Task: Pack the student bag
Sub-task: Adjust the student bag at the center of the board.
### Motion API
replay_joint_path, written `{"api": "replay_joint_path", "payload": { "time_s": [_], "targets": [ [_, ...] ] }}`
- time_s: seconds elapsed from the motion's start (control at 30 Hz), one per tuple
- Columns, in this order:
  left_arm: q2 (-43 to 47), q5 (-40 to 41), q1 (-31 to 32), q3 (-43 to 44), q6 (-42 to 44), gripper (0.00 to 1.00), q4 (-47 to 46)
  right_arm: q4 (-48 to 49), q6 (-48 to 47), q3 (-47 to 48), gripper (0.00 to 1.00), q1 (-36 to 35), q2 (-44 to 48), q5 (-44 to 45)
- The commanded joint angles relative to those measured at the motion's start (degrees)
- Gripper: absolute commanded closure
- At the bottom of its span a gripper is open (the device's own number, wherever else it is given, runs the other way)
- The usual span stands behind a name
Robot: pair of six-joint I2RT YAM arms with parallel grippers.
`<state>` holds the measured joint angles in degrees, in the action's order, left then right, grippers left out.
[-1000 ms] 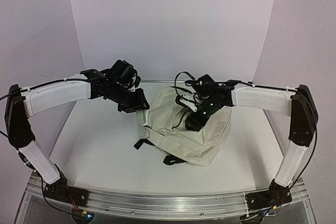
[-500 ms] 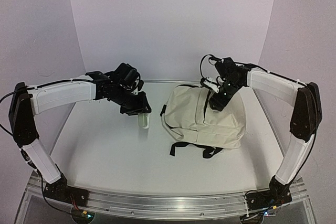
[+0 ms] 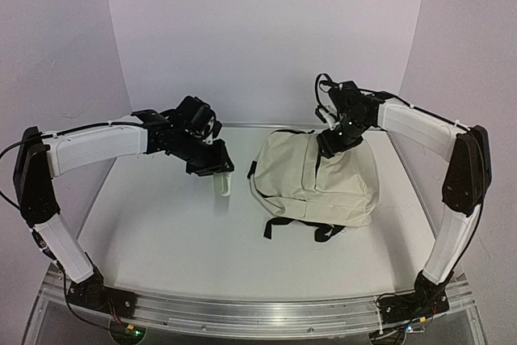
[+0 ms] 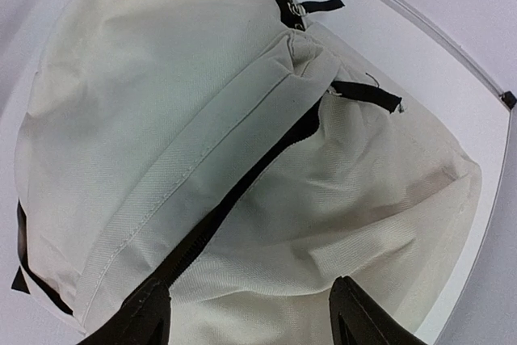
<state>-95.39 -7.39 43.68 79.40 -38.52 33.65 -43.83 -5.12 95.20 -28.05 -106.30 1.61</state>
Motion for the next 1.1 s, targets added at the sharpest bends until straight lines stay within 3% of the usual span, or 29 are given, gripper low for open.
{"api": "replay_joint_path", "payload": {
  "time_s": [0.0, 0.1, 0.17, 0.2, 0.27, 0.33, 0.77, 0.93, 1.07],
  "targets": [
    [3.64, 0.05, -0.37, 0.01, 0.07, 0.92, -3.66, -0.65, 6.59, 1.41, 0.33, -0.30, -3.18, -0.85],
    [4.19, 0.35, -0.40, -0.46, -0.07, 0.92, -3.67, -0.73, 7.37, 1.89, 0.34, -0.34, -5.32, -0.88],
    [4.49, 0.63, -0.38, -0.65, -0.08, 0.92, -3.50, -0.88, 7.32, 1.94, 0.42, -0.31, -6.47, 0.22],
    [4.67, 0.82, -0.36, -0.70, -0.07, 0.92, -3.42, -0.98, 7.20, 1.91, 0.51, -0.28, -6.93, 0.39],
    [5.06, 1.08, -0.40, -0.88, -0.13, 0.92, -3.43, -1.08, 6.80, 1.98, 0.81, -0.39, -7.73, -0.74],
    [5.17, 1.15, -0.40, -1.00, -0.22, 0.92, -3.40, -1.32, 6.34, 2.70, 1.00, -0.75, -8.96, -1.95],
    [6.35, 2.17, -0.55, -1.94, -1.06, 0.92, -3.05, 0.36, -3.67, 9.45, 1.00, -13.78, -17.14, -9.77],
    [8.00, 2.02, -1.48, -3.78, -2.21, 0.92, -3.35, 0.73, -9.83, 3.42, 1.00, -16.06, -14.53, -10.98],
    [8.24, 1.59, -2.09, -4.36, -2.26, 0.92, -3.63, 1.84, -12.83, -2.68, 1.00, -14.67, -10.01, -5.76]
  ]
}}
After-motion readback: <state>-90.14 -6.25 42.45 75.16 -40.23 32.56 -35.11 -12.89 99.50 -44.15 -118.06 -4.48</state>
